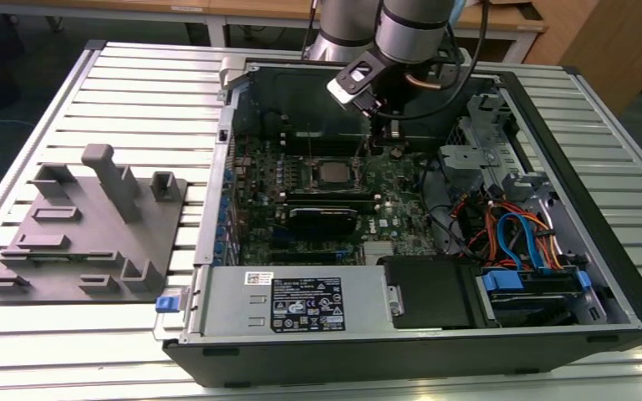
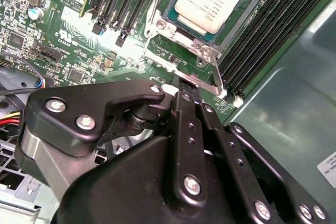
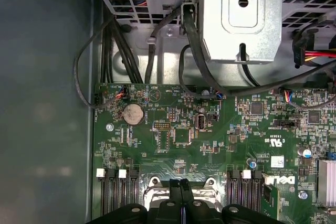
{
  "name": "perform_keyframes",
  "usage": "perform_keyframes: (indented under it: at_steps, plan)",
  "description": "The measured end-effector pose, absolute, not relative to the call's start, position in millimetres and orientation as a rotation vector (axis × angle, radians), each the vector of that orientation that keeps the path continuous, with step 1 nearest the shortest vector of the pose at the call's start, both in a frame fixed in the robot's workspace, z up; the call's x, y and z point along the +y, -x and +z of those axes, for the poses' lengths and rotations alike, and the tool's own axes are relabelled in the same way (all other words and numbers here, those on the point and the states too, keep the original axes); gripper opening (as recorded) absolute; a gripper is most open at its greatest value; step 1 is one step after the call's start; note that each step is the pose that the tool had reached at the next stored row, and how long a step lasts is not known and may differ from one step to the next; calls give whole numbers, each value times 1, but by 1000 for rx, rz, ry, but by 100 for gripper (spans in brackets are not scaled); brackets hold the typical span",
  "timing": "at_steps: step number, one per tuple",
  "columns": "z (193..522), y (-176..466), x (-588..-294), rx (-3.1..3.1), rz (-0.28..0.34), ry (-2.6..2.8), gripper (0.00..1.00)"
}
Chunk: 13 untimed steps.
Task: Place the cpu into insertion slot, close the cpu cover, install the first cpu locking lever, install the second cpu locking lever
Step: 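Close the cpu cover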
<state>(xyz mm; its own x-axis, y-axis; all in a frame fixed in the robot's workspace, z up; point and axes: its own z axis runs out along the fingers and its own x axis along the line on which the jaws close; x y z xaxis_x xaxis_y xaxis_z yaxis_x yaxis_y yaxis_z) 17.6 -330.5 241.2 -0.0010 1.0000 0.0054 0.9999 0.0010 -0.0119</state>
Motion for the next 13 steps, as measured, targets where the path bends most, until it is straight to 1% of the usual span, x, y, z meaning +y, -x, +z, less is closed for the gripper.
perform_keyframes:
  at_steps: [13]
  plan:
    - [241, -12, -331, -2214, 7, 2212, 10]
